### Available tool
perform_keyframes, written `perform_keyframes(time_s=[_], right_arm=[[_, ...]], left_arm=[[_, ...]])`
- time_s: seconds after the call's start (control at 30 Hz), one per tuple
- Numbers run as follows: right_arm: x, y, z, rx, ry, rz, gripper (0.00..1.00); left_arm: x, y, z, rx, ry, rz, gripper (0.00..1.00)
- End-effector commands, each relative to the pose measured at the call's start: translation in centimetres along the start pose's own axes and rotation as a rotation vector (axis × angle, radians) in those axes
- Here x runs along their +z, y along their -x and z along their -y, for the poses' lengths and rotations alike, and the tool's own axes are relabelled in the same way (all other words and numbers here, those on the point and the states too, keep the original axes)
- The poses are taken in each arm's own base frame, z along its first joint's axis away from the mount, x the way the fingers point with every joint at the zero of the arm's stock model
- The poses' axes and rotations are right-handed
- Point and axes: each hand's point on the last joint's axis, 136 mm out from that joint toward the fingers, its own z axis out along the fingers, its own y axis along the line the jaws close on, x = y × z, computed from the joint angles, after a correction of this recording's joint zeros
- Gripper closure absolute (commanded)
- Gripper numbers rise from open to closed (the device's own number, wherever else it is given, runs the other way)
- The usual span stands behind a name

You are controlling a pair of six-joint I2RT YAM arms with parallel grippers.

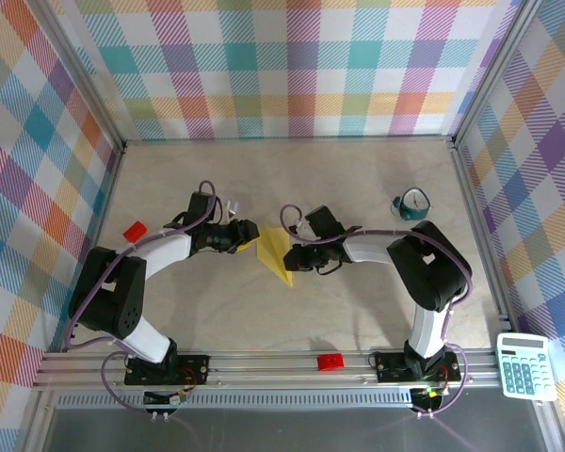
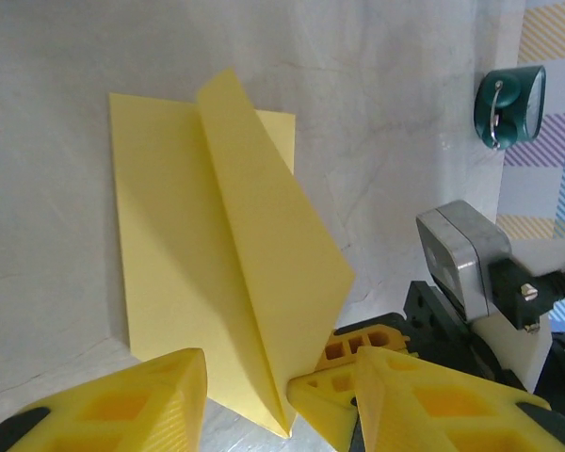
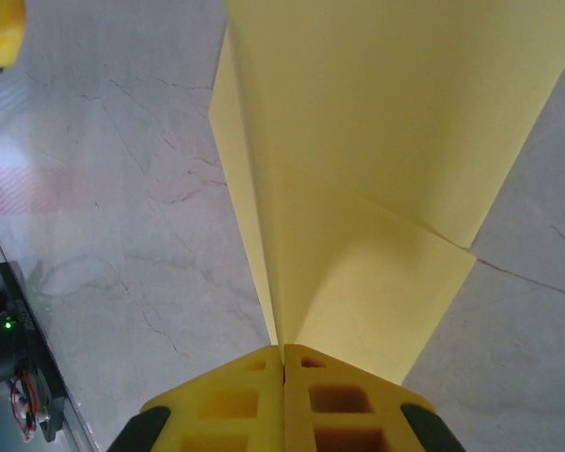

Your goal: Fold a paper plane with a square sheet of paper (fold left side to right side)

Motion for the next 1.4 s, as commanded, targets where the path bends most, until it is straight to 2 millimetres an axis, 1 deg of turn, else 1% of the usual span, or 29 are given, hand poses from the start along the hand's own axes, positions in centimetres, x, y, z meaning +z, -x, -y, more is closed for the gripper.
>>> perform_keyframes(time_s=[0.0, 0.23, 0.5, 0.67, 1.0, 1.37], right_arm=[[0.3, -0.2, -0.3, 0.019, 0.067, -0.003, 1.0], [0.2, -0.3, -0.3, 0.033, 0.104, -0.002, 1.0], [0.1, -0.3, -0.2, 0.048, 0.136, -0.003, 1.0], [0.3, -0.4, -0.2, 0.054, 0.15, -0.008, 1.0], [0.5, -0.5, 0.0, 0.061, 0.159, -0.016, 1.0], [0.4, -0.4, -0.2, 0.058, 0.161, -0.016, 1.0]], left_arm=[[1.2, -0.9, -0.3, -0.007, -0.003, -0.03, 0.55], [2.8, -1.6, -0.1, 0.006, 0.014, -0.065, 0.55], [4.4, -1.8, -0.4, 0.007, 0.041, -0.091, 0.55], [5.1, -1.7, -0.3, 0.011, 0.046, -0.099, 0.55], [6.1, -1.7, -1.0, 0.004, 0.083, -0.11, 0.55], [6.7, -2.3, -2.7, -0.009, 0.148, -0.137, 0.56]])
